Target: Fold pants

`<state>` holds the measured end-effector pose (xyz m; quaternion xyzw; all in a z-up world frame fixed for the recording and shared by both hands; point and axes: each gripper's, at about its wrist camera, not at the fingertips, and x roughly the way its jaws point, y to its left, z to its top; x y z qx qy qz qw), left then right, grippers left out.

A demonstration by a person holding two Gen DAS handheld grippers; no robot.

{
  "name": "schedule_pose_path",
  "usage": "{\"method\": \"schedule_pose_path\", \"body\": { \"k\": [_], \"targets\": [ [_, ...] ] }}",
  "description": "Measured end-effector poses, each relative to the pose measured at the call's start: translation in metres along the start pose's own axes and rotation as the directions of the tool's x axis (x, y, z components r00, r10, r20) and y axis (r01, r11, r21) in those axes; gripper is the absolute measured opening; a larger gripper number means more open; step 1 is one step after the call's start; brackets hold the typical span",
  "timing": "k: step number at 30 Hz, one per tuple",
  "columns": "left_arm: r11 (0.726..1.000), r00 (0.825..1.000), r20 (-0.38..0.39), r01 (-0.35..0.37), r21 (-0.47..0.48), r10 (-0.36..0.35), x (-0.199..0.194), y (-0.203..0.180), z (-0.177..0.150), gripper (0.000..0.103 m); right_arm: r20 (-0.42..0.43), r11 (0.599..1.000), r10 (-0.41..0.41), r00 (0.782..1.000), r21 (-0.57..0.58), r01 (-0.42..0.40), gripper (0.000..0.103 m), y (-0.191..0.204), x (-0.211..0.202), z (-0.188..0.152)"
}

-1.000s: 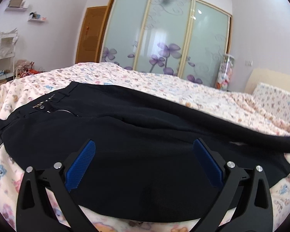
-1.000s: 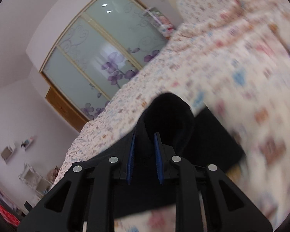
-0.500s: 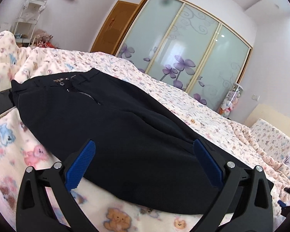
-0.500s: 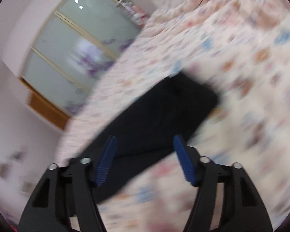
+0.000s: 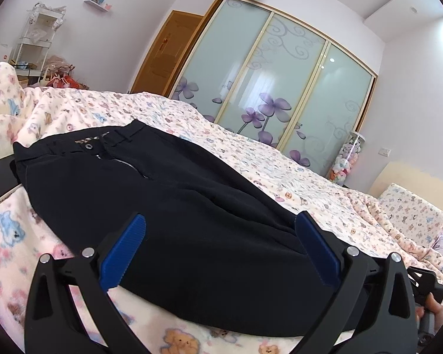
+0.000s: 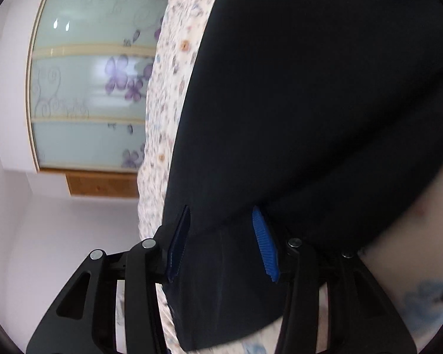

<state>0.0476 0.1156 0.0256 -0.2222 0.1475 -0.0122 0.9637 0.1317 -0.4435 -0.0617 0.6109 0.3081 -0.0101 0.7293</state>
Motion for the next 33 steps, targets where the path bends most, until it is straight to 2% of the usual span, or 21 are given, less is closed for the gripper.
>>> {"method": "schedule_pose_path", "body": {
  "k": [1, 2, 3, 5, 10, 13, 16, 19, 22, 23, 25, 27, 28, 30, 32, 33],
  "targets": [
    [1.000, 1.000, -0.009, 0.005, 0.000, -0.005, 0.003, 0.000, 0.000, 0.101, 0.022, 1.000, 0.003, 1.000, 0.005, -0.003, 0.045, 0.001, 0.002, 0.001],
    [1.000, 1.000, -0.019, 0.010, -0.001, -0.010, 0.005, -0.001, 0.000, 0.101, 0.042, 1.000, -0.009, 0.999, -0.008, 0.010, 0.036, 0.003, 0.003, 0.004],
    [1.000, 0.999, -0.030, 0.016, 0.001, -0.016, 0.006, -0.003, -0.001, 0.101, 0.057, 0.999, -0.023, 0.998, -0.025, 0.024, 0.022, 0.002, 0.004, 0.004],
    [0.999, 0.998, -0.058, 0.034, 0.006, -0.033, 0.011, -0.005, -0.002, 0.101, 0.080, 0.998, -0.040, 0.996, -0.050, 0.044, 0.006, 0.001, 0.006, 0.005],
    [0.994, 0.989, -0.103, 0.105, 0.018, -0.102, 0.015, -0.005, -0.004, 0.101, 0.094, 0.976, 0.062, 0.994, -0.215, -0.041, 0.004, 0.011, -0.027, -0.012],
    [0.989, 0.978, -0.147, 0.150, 0.001, -0.148, 0.021, -0.002, 0.005, 0.101, 0.061, 0.977, 0.105, 0.993, -0.190, -0.091, 0.004, 0.003, -0.044, -0.022],
    [0.987, 0.966, -0.201, 0.157, -0.043, -0.163, 0.040, 0.001, 0.029, 0.101, 0.049, 0.984, 0.104, 0.993, -0.148, -0.096, 0.004, -0.005, -0.046, -0.020],
    [0.978, 0.946, -0.256, 0.172, -0.116, -0.197, 0.077, 0.001, 0.067, 0.101, 0.036, 0.988, 0.087, 0.996, -0.130, -0.082, 0.004, -0.008, -0.037, -0.019],
    [0.959, 0.913, -0.324, 0.185, -0.215, -0.249, 0.124, 0.001, 0.094, 0.101, 0.017, 0.989, 0.081, 0.997, -0.127, -0.079, 0.004, -0.006, -0.037, -0.018],
    [0.950, 0.897, -0.357, 0.174, -0.260, -0.262, 0.149, 0.002, 0.103, 0.101, 0.011, 0.988, 0.077, 0.997, -0.133, -0.075, 0.004, -0.002, -0.032, -0.015],
    [0.943, 0.882, -0.400, 0.126, -0.309, -0.249, 0.192, 0.007, 0.116, 0.101, -0.008, 0.986, 0.060, 0.998, -0.152, -0.061, 0.004, 0.001, -0.028, -0.018],
    [0.945, 0.883, -0.422, 0.067, -0.319, -0.205, 0.223, 0.014, 0.122, 0.101, -0.027, 0.985, 0.043, 0.999, -0.168, -0.047, 0.004, 0.003, -0.022, -0.019],
    [0.945, 0.893, -0.416, 0.029, -0.325, -0.170, 0.241, 0.021, 0.126, 0.101, -0.037, 0.982, 0.024, 0.999, -0.185, -0.031, 0.004, 0.003, -0.021, -0.018],
    [0.943, 0.900, -0.415, -0.015, -0.334, -0.132, 0.266, 0.027, 0.130, 0.100, -0.051, 0.977, -0.003, 0.999, -0.212, -0.008, 0.004, 0.004, -0.016, -0.017],
    [0.944, 0.891, -0.447, -0.070, -0.322, -0.086, 0.297, 0.034, 0.130, 0.097, -0.065, 0.973, -0.017, 0.998, -0.232, 0.001, 0.004, 0.005, -0.016, -0.016],
    [0.945, 0.885, -0.462, -0.096, -0.311, -0.063, 0.312, 0.037, 0.131, 0.090, -0.068, 0.970, -0.019, 0.998, -0.244, 0.002, 0.004, 0.007, -0.016, -0.015]
  ]
}}
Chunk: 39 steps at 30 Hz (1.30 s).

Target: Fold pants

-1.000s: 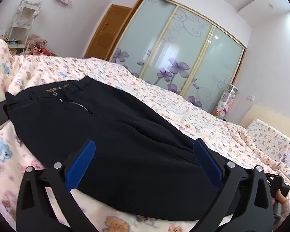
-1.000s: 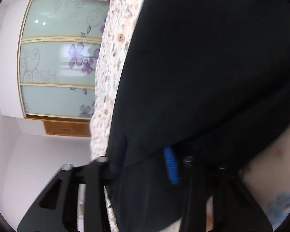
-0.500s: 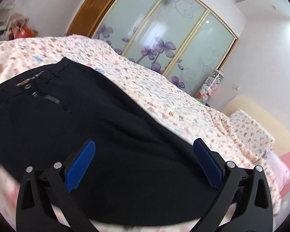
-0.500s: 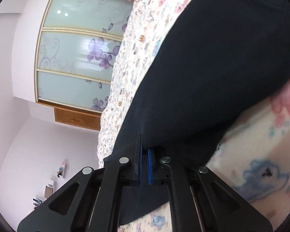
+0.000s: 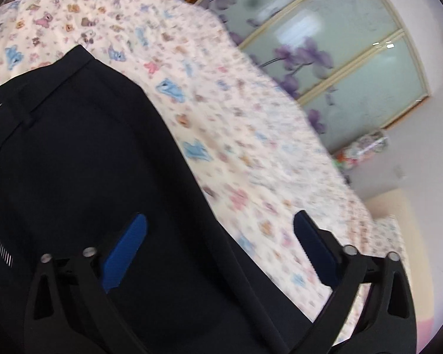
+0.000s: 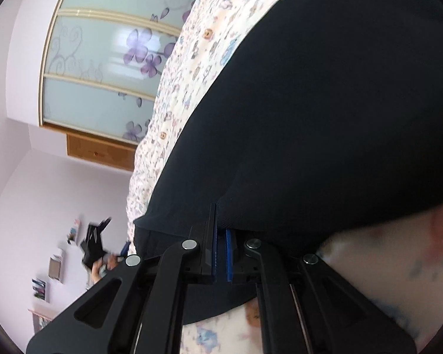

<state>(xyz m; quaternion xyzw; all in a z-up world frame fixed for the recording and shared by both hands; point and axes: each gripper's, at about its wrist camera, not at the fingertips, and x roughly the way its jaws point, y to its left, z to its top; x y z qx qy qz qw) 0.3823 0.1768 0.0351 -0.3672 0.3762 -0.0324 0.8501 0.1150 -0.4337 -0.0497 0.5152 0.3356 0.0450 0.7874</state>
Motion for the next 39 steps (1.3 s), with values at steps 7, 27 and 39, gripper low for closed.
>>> {"method": "schedule_pose_path", "body": {
  "k": [7, 27, 39],
  "targets": [
    [0.974, 0.973, -0.046, -0.228, 0.000, 0.228, 0.065, 0.013, 0.034, 0.067, -0.014, 0.996, -0.017, 1.000, -0.086, 0.015, 0.004, 0.004, 0.003, 0.004],
    [0.985, 0.947, 0.314, -0.109, 0.133, 0.062, -0.188, 0.036, -0.104, 0.008, 0.221, 0.979, 0.036, 0.975, -0.205, 0.011, 0.004, 0.027, -0.057, 0.019],
    [0.995, 0.959, 0.276, -0.036, -0.089, 0.059, -0.213, 0.138, -0.224, 0.013, 0.284, 0.991, -0.052, 0.957, -0.104, 0.085, 0.004, 0.009, -0.074, 0.020]
  ]
}}
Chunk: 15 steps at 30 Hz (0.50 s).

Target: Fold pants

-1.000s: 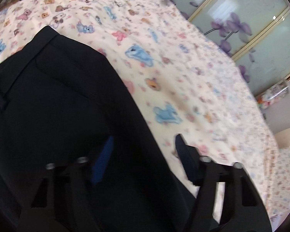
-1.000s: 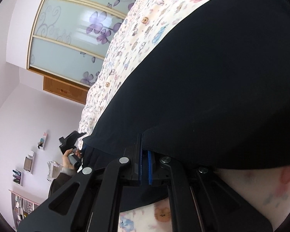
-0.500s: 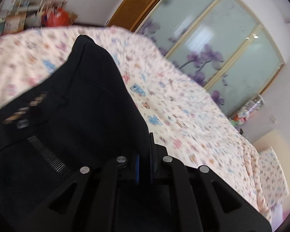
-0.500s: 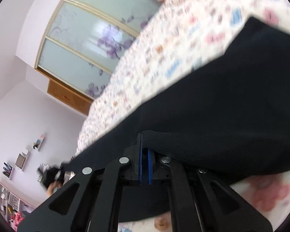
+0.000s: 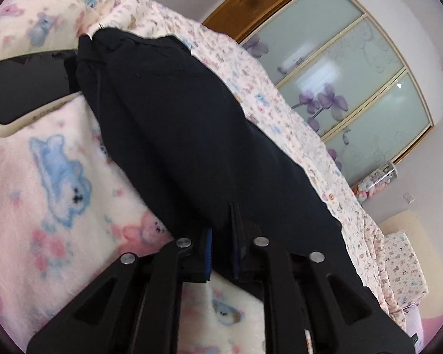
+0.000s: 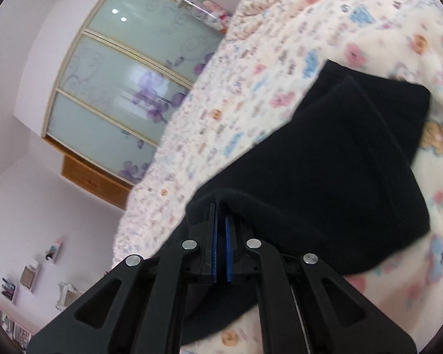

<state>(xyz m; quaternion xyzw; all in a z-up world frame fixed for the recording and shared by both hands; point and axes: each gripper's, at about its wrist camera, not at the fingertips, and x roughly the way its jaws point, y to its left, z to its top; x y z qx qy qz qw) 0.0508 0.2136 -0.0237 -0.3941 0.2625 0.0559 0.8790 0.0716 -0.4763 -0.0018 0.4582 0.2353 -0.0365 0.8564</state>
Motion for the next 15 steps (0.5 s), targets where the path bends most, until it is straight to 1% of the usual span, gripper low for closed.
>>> {"method": "schedule_pose_path", "body": {
  "k": [2, 3, 4, 5, 6, 7, 8, 9, 10, 11, 12, 14, 15],
  "targets": [
    [0.999, 0.999, 0.030, 0.029, -0.013, -0.029, -0.010, 0.000, -0.002, 0.027, -0.038, 1.000, -0.030, 0.999, -0.009, 0.030, 0.005, 0.002, 0.002, -0.004],
    [0.999, 0.998, 0.045, 0.051, -0.015, -0.051, -0.013, -0.001, -0.003, 0.040, -0.060, 0.999, -0.040, 0.997, -0.007, 0.039, 0.008, 0.002, 0.002, -0.005],
    [0.998, 0.996, 0.061, 0.059, -0.010, -0.058, -0.018, -0.002, -0.005, 0.054, -0.089, 0.998, -0.060, 0.994, 0.005, 0.061, 0.012, 0.002, 0.002, -0.005],
    [0.998, 0.994, 0.093, 0.056, 0.006, -0.057, -0.027, -0.004, -0.006, 0.060, -0.119, 0.997, -0.073, 0.990, 0.022, 0.076, 0.029, 0.001, 0.001, -0.005],
    [0.998, 0.991, 0.119, 0.053, 0.026, -0.055, -0.032, -0.008, -0.007, 0.071, -0.150, 0.995, -0.074, 0.986, 0.049, 0.082, 0.059, -0.002, 0.000, -0.006],
    [0.997, 0.988, 0.145, 0.050, 0.050, -0.057, -0.039, -0.009, -0.007, 0.083, -0.170, 0.992, -0.047, 0.984, 0.109, 0.066, 0.072, -0.008, -0.004, -0.005],
    [0.995, 0.982, 0.179, 0.052, 0.082, -0.066, -0.047, -0.015, -0.009, 0.087, -0.165, 0.989, -0.011, 0.986, 0.146, 0.036, 0.076, -0.011, -0.009, -0.005],
    [0.993, 0.977, 0.200, 0.058, 0.103, -0.078, -0.052, -0.016, -0.010, 0.093, -0.158, 0.983, 0.019, 0.987, 0.182, 0.010, 0.075, -0.015, -0.013, -0.004],
    [0.989, 0.971, 0.220, 0.070, 0.128, -0.097, -0.057, -0.020, -0.011, 0.095, -0.135, 0.975, 0.046, 0.990, 0.220, -0.015, 0.074, -0.020, -0.020, 0.000],
    [0.985, 0.965, 0.233, 0.085, 0.153, -0.119, -0.060, -0.023, -0.013, 0.095, -0.110, 0.969, 0.063, 0.992, 0.243, -0.035, 0.069, -0.023, -0.026, 0.002],
    [0.981, 0.963, 0.236, 0.094, 0.170, -0.133, -0.062, -0.027, -0.014, 0.097, -0.087, 0.963, 0.078, 0.993, 0.264, -0.052, 0.064, -0.026, -0.031, 0.005],
    [0.972, 0.959, 0.233, 0.112, 0.207, -0.160, -0.064, -0.032, -0.018, 0.098, -0.044, 0.947, 0.103, 0.994, 0.311, -0.085, 0.063, -0.035, -0.039, 0.013],
    [0.969, 0.959, 0.229, 0.115, 0.220, -0.166, -0.063, -0.036, -0.019, 0.099, -0.044, 0.942, 0.109, 0.993, 0.324, -0.090, 0.061, -0.037, -0.040, 0.015]
  ]
}}
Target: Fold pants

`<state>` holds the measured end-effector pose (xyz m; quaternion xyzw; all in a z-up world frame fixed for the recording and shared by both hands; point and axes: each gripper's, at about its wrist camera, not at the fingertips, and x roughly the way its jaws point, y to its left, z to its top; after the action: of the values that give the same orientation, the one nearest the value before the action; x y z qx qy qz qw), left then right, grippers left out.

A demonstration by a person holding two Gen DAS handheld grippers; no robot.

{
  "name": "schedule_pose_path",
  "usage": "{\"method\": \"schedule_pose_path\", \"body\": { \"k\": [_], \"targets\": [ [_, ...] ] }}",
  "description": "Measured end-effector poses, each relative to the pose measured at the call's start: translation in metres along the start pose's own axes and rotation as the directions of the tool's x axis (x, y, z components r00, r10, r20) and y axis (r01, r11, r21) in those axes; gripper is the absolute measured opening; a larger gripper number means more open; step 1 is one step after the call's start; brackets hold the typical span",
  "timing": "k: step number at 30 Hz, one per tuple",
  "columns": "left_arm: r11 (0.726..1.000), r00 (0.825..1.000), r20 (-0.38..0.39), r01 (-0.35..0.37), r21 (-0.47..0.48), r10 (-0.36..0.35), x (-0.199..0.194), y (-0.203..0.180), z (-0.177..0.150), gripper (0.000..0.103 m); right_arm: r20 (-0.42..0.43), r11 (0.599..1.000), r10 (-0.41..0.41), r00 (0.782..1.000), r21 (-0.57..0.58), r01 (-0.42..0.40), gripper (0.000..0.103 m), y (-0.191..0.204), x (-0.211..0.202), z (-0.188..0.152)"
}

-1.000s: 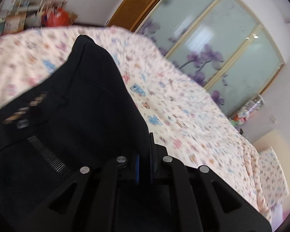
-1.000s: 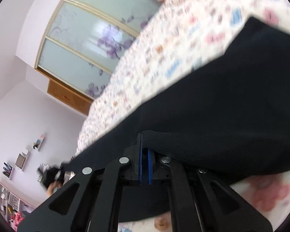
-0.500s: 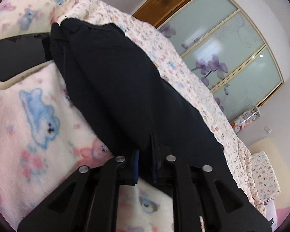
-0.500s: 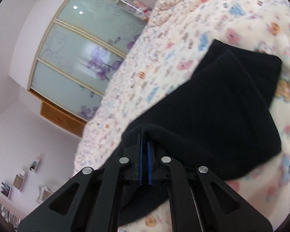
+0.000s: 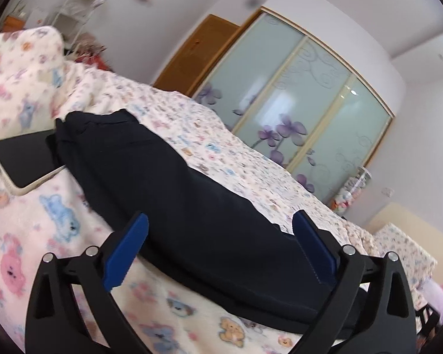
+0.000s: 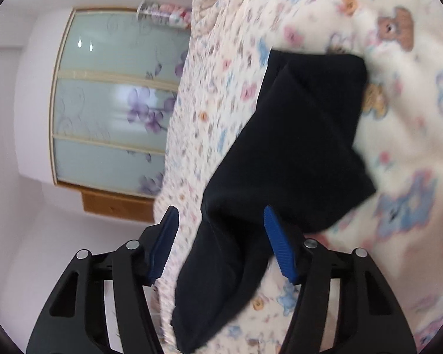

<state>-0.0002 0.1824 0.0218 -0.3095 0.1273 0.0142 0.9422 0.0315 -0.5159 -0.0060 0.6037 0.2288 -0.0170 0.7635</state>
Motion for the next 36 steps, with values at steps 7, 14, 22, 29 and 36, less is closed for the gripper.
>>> {"method": "schedule_pose_path", "body": {
  "k": [7, 14, 22, 29, 36],
  "targets": [
    [1.000, 0.998, -0.065, 0.006, -0.013, -0.007, 0.019, 0.003, -0.003, 0.099, -0.187, 0.978, 0.102, 0.977, 0.200, -0.064, 0.059, -0.021, 0.023, -0.008],
    [1.000, 0.996, -0.094, 0.014, -0.002, -0.014, 0.026, 0.004, -0.008, 0.099, -0.117, 0.921, 0.160, 0.980, 0.374, -0.105, 0.058, -0.043, 0.039, -0.002],
    [0.999, 0.992, -0.122, 0.005, -0.043, -0.010, 0.032, 0.014, -0.007, 0.099, 0.056, 0.983, 0.068, 0.996, -0.173, -0.058, 0.006, 0.034, 0.028, 0.014],
    [0.998, 0.991, -0.135, 0.017, -0.056, -0.024, 0.032, 0.015, -0.007, 0.099, 0.194, 0.799, -0.266, 0.944, -0.504, 0.328, 0.005, 0.063, 0.042, -0.008],
    [0.997, 0.989, -0.141, 0.024, -0.070, -0.034, 0.032, 0.017, -0.007, 0.099, -0.013, 0.967, -0.253, 0.967, 0.006, 0.253, 0.005, -0.025, 0.015, 0.011]
  ]
}}
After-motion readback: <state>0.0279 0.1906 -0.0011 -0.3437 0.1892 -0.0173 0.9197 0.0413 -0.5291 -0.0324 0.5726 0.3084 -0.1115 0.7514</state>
